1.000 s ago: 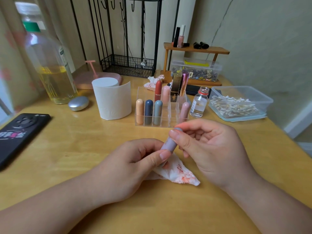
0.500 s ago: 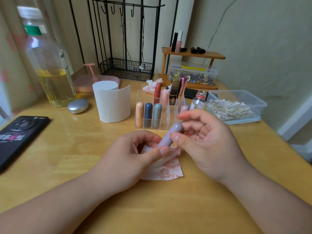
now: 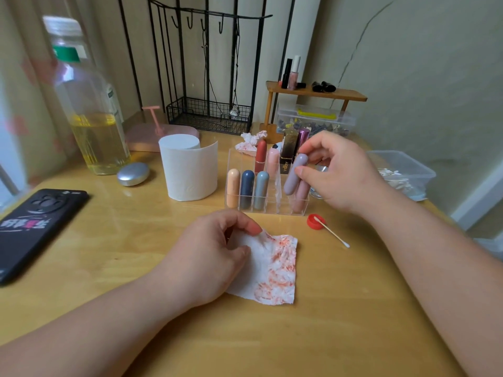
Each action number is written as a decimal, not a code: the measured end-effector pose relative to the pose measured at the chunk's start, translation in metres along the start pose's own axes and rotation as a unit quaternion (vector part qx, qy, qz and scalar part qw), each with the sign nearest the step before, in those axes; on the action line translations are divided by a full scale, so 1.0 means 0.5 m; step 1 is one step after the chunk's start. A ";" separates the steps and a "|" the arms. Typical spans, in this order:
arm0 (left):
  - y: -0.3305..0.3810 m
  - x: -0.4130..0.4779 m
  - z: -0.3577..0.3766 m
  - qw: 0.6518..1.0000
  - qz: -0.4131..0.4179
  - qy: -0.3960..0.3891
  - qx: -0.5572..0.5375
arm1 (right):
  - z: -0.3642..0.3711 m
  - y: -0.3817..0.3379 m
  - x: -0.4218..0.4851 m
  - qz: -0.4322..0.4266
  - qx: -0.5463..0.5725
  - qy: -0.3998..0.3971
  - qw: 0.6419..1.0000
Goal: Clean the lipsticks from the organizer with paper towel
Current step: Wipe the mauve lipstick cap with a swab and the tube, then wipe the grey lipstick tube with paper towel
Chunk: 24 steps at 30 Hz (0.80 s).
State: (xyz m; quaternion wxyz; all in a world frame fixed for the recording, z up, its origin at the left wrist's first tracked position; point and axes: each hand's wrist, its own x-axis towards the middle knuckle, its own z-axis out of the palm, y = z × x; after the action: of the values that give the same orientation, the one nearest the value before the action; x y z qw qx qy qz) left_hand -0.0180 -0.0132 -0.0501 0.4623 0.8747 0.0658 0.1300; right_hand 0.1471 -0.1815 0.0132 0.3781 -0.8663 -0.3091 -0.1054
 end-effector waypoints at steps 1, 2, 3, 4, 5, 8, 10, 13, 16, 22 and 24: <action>0.001 -0.001 -0.002 1.000 0.002 -0.005 0.010 | 0.004 0.000 0.000 -0.007 -0.016 -0.008 1.000; 0.001 -0.002 -0.003 1.000 0.006 -0.008 0.020 | 0.006 -0.001 0.000 -0.014 -0.034 -0.015 0.999; 0.002 -0.003 -0.003 0.999 0.011 -0.008 0.029 | 0.008 -0.002 -0.001 -0.020 -0.051 -0.020 0.998; 0.003 -0.004 -0.003 0.999 0.018 -0.006 0.037 | 0.010 -0.004 -0.002 -0.022 -0.061 -0.026 0.998; 0.005 -0.005 -0.003 0.999 0.026 -0.002 0.046 | 0.011 -0.004 -0.004 -0.022 -0.066 -0.032 0.997; 0.011 -0.010 -0.004 0.997 0.044 0.009 0.065 | 0.018 0.001 -0.011 -0.016 -0.098 -0.055 0.994; 0.013 -0.012 -0.006 0.995 0.049 0.006 0.089 | 0.020 0.003 -0.015 -0.011 -0.112 -0.066 0.991; 0.013 -0.012 -0.007 0.991 0.053 -0.005 0.121 | 0.018 0.000 -0.017 -0.016 -0.123 -0.073 0.990; 0.013 -0.011 -0.010 0.988 0.053 -0.009 0.142 | 0.014 -0.009 -0.018 -0.026 -0.136 -0.059 0.989; 0.009 -0.008 -0.019 0.979 0.057 -0.030 0.191 | 0.030 -0.048 -0.015 -0.088 -0.130 -0.039 0.987; 0.010 -0.008 -0.022 0.979 0.062 -0.037 0.189 | 0.036 -0.062 -0.003 -0.087 -0.132 -0.061 0.986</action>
State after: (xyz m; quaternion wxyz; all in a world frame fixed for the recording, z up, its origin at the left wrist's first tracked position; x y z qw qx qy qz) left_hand -0.0251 -0.0083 -0.0410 0.2819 0.9529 0.0171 0.1110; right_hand 0.1259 -0.1528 0.0182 0.2306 -0.8833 -0.3886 -0.1247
